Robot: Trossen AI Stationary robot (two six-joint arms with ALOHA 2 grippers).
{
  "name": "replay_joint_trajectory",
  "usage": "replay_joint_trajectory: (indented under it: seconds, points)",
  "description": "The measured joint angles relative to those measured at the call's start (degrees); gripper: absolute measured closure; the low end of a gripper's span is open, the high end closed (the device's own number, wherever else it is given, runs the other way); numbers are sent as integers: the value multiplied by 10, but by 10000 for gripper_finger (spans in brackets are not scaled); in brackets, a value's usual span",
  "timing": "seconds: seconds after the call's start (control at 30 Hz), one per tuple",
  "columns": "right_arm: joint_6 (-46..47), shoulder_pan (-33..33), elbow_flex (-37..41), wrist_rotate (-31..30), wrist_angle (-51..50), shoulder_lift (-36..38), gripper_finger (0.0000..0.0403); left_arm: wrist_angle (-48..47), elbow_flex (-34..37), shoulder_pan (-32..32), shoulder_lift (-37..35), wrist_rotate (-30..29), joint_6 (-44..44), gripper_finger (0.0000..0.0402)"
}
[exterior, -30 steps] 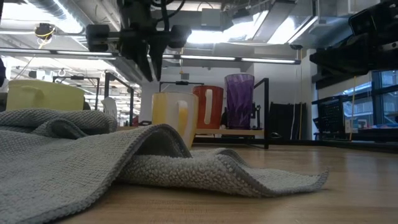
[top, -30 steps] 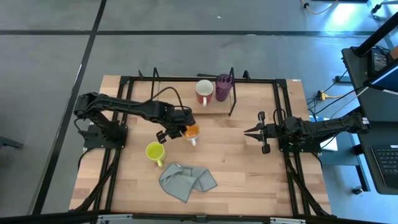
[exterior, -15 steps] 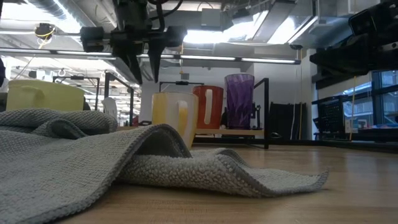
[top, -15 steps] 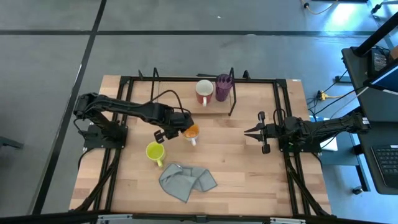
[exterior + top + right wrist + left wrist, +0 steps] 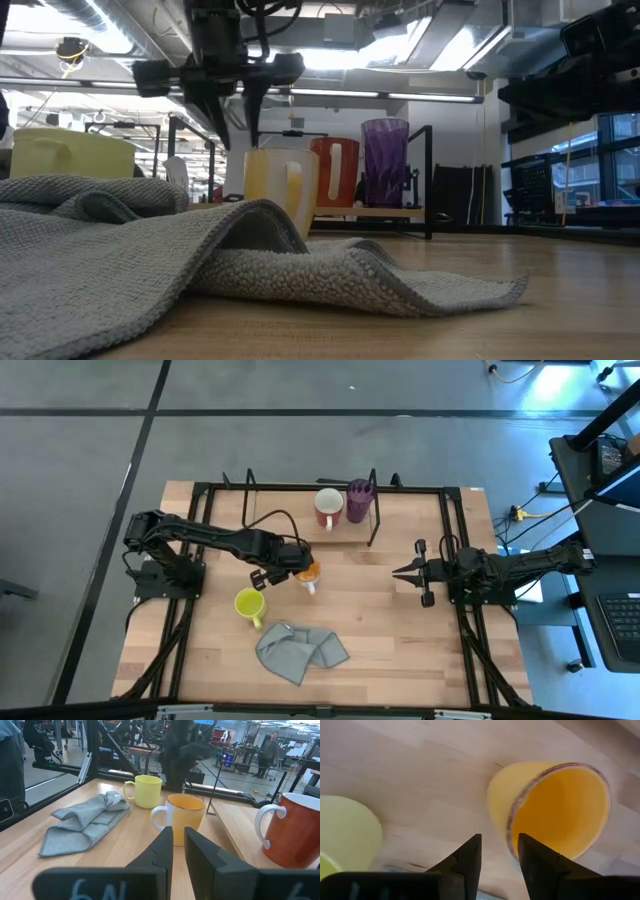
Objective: Stack small to large cups/mugs on shelf
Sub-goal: Put the yellow mug on the shelf
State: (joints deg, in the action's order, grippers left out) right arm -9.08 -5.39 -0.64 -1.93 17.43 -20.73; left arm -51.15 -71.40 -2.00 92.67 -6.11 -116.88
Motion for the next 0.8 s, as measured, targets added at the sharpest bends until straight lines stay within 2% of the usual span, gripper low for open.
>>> replay_joint_trajectory:
  seconds: [0.13,0.8]
  points:
    - [0,0,0,0,0,0,353,5,0,2,6,-16,0,280]
    - [0,0,0,0,0,0,353,-8,1,4,45,-23,5,280]
